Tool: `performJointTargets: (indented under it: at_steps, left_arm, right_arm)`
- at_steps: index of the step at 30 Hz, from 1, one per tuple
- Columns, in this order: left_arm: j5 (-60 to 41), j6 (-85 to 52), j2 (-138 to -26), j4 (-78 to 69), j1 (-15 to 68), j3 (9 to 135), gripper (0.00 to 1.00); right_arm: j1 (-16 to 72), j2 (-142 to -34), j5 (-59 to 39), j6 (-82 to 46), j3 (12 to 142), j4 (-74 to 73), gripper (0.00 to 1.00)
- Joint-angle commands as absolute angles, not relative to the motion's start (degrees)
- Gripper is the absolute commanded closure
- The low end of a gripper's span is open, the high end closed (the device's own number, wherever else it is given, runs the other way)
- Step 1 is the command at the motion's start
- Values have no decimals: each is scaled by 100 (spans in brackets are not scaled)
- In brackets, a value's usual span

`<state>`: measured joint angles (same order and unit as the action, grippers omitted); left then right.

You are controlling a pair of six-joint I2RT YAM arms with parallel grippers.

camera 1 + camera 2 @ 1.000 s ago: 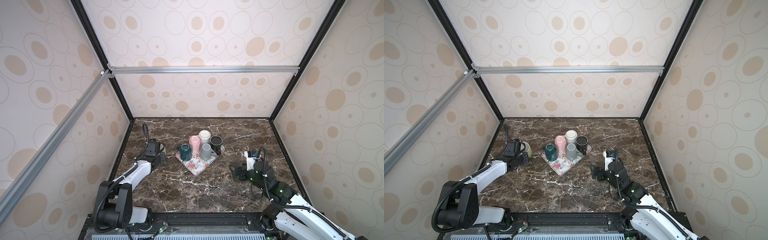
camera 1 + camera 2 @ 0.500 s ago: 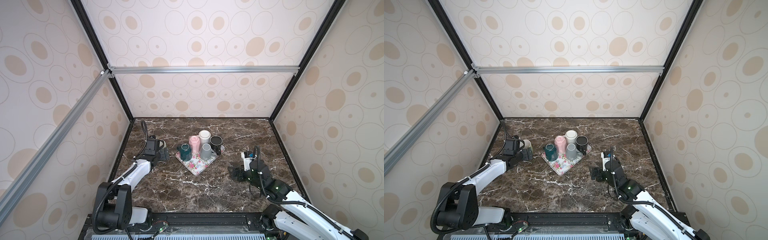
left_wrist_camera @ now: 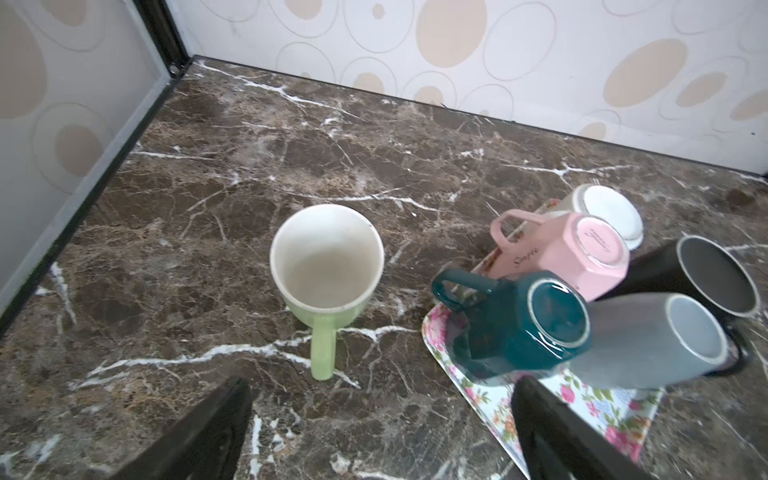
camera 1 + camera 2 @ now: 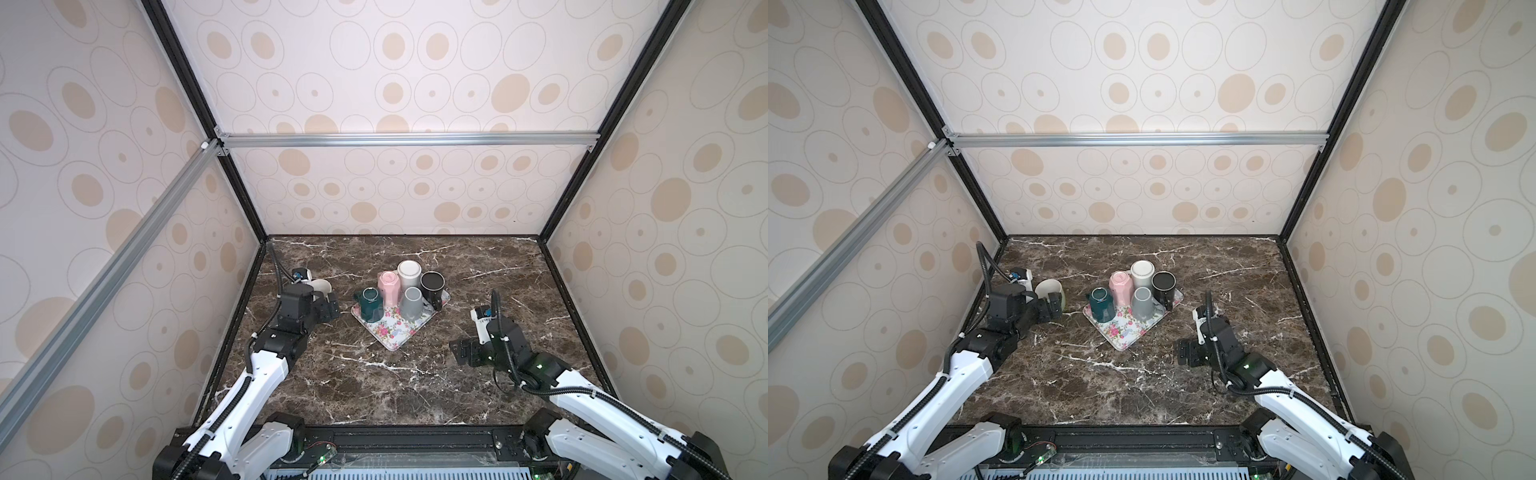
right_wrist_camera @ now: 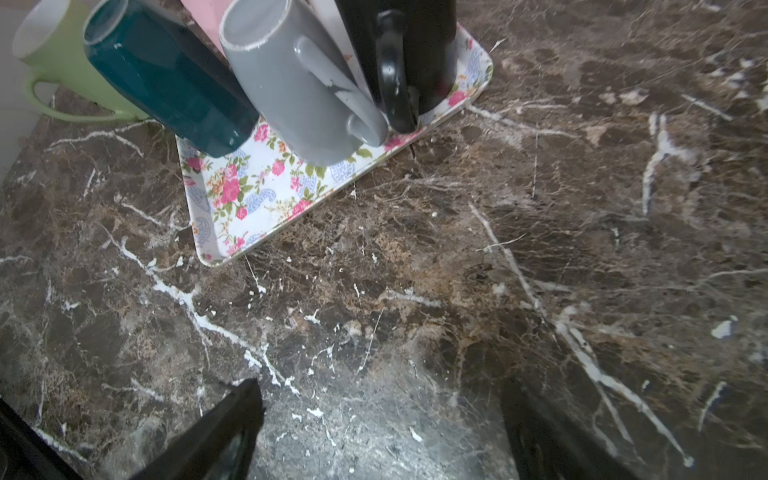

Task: Turn the mug right side up
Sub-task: 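Lower the green mug onto the table and open the left gripper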

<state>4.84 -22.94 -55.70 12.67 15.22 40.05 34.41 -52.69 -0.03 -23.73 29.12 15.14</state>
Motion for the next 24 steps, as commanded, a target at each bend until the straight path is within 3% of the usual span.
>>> performJointTargets:
  at_steps: [1,10,24]
  left_arm:
    - [284,-2480,-5401,1466,1746,3835,2]
    - [-386,-3081,-4970,707,2009,3100,2]
    - [-632,-3144,-4638,-417,2166,2365,2]
  right_arm:
    - [3441,-5526,-365,-2192,3245,1479,8]
    - [3460,-6195,-632,-2074,3901,2198,15]
    - [3773,-5677,-166,-2823,3842,2025,15]
